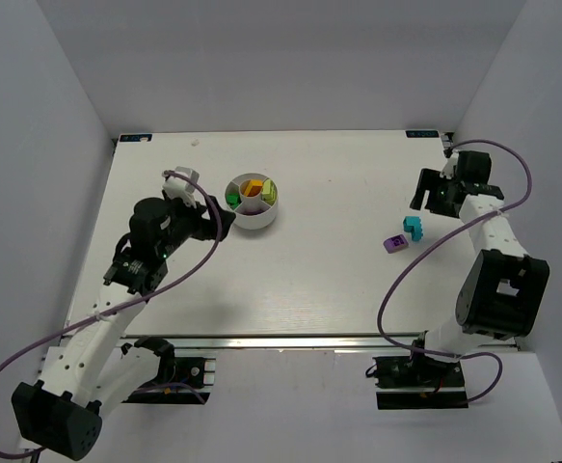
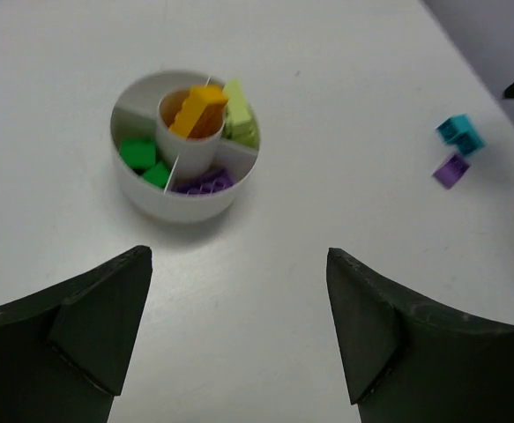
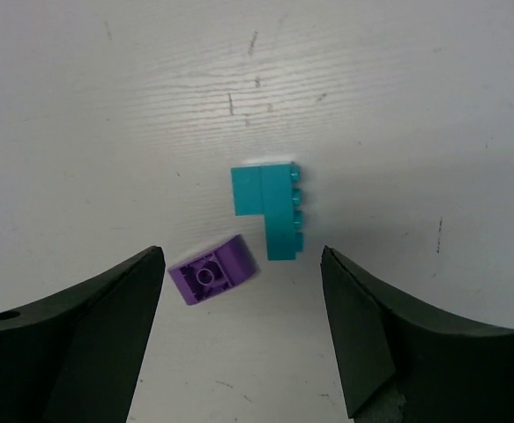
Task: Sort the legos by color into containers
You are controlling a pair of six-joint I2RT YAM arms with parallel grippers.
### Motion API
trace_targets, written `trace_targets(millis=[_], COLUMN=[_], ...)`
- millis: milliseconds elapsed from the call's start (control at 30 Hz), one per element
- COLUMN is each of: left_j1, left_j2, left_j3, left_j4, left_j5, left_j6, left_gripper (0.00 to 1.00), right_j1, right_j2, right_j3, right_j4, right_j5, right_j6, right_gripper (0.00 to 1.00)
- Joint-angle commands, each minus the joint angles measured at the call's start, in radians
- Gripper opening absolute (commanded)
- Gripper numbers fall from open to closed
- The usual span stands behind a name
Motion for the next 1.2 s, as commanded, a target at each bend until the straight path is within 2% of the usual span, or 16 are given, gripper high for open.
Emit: trace_targets(millis=[0,100,167,233,267,300,333,400,467,567,633,800,967,1167], left_j1=[-0.003,-0.015,-0.015,-0.015,-0.015,-0.015,-0.015,-0.015,-0.015,-0.015,-0.015,-0.015,-0.015,-0.015], left_j2=[-0.045,-0.066,-0.094,-0.107,-0.118,-0.120,-0.120,-0.117,-0.112,-0.108,-0.109,-0.103,-0.088,-0.083], left_j3=[-0.058,-0.049,-0.061,-0.064,-0.067,-0.067,-0.067,-0.067,-0.067,-0.066,-0.067,-0.070,-0.073,-0.076], left_j4=[-0.082,-0.104,-0.104,-0.101,-0.099,-0.094,-0.094,-0.093,-0.090,-0.094,-0.094,-0.091,-0.091,-0.091], left_j5=[-0.101,-0.177,-0.177,-0.177,-0.174,-0.165,-0.158,-0.139,-0.135,-0.134,-0.137,-0.145,-0.151,-0.169], left_j6=[-0.014,0.007,0.019,0.018,0.018,0.019,0.018,0.016,0.018,0.016,0.016,0.018,0.021,0.027], left_gripper=[0.90,0.90,0.89,0.89,0.89,0.89,0.89,0.89,0.89,0.89,0.89,0.89,0.89,0.89], right_j1=[0.001,0.003,0.001,0.009,0.010,0.021,0.026,0.035,0.040,0.044,0.052,0.063,0.086,0.087], right_j2=[0.009,0.060,0.092,0.105,0.111,0.112,0.108,0.101,0.123,0.134,0.123,0.158,0.108,0.138], right_j3=[0.047,0.077,0.099,0.100,0.097,0.091,0.081,0.054,0.070,0.061,0.012,0.001,-0.119,-0.082], right_j4=[-0.026,-0.036,-0.069,-0.113,-0.125,-0.138,-0.145,-0.153,-0.211,-0.236,-0.186,-0.196,-0.129,-0.130], right_j5=[0.130,0.103,0.055,-0.008,-0.044,-0.058,-0.065,-0.069,-0.103,-0.160,-0.131,-0.031,0.032,0.130], right_j6=[0.058,0.011,-0.048,-0.085,-0.095,-0.099,-0.102,-0.059,0.025,0.094,0.168,0.259,0.348,0.426], right_gripper=[0.76,0.64,0.53,0.47,0.40,0.40,0.41,0.53,0.77,0.89,0.89,0.89,0.89,0.89])
